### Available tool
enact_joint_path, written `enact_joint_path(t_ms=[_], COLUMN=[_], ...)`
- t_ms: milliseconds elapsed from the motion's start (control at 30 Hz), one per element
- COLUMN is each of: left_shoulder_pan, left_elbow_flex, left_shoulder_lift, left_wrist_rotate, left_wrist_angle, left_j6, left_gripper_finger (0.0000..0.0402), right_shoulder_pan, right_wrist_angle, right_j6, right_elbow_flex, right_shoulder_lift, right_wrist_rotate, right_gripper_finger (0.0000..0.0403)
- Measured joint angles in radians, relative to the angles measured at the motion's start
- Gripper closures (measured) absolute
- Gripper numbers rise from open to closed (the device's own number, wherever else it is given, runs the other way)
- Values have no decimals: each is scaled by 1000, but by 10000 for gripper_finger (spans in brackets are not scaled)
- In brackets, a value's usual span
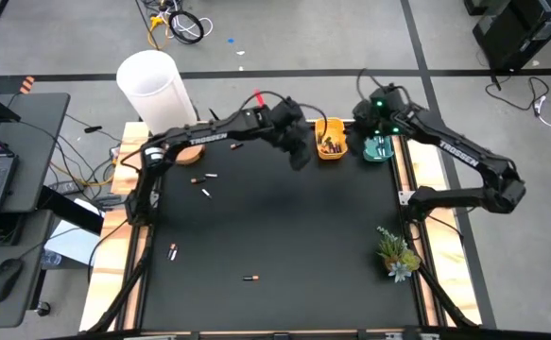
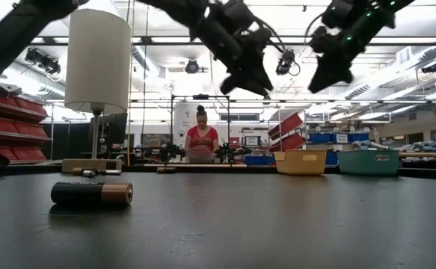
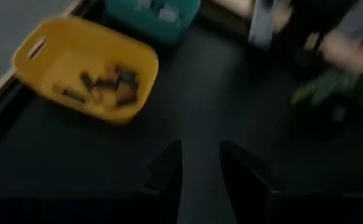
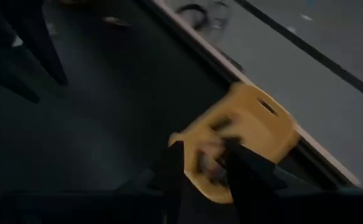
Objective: Sort batteries
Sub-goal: Put the black battery into the yellow bin
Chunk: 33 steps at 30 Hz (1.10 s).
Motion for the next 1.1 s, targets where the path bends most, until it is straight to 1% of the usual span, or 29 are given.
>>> enact_joint_path(t_ms=[67,167,233,300,400,467,533,567,667,767,867,967,1033,1100], left_shoulder_pan=[-19,-37,-45,-49,-57,-61,-59,-56,-52,-54,-49,-36,-33,-24], left_elbow_flex=[-4,-55,-117,-206,-381,-496,-592,-633,-735,-821,-880,-902,-908,-913], left_shoulder_lift=[-23,-62,-97,-147,-249,-322,-382,-404,-445,-450,-440,-439,-444,-449], left_wrist_rotate=[-25,-18,-21,-35,-66,-111,-168,-191,-214,-216,-226,-251,-313,-344], left_wrist_angle=[-82,-99,-94,-77,15,81,102,103,105,98,93,91,102,160], left_j6=[50,60,52,22,-54,-110,-155,-159,-164,-232,-285,-315,-293,-234], left_gripper_finger=[282,282,282,282,282,282,282,282,282,282,282,282,282,282], right_shoulder_pan=[32,76,104,125,141,148,155,158,173,198,228,262,286,304], right_wrist_angle=[39,97,129,163,236,281,323,345,388,421,426,432,439,439], right_j6=[-21,-30,-28,-4,14,14,14,14,28,47,59,66,67,68], right_elbow_flex=[0,-1,-2,-2,-2,-2,-2,-2,-2,-2,-2,-2,-2,-2], right_shoulder_lift=[37,101,136,153,156,156,156,157,165,172,181,184,183,183], right_wrist_rotate=[-43,-115,-131,-129,-129,-129,-140,-153,-178,-181,-181,-181,-181,-181], right_gripper_finger=[280,279,279,280,283,284,284,284,284,284,284,284,284,284])
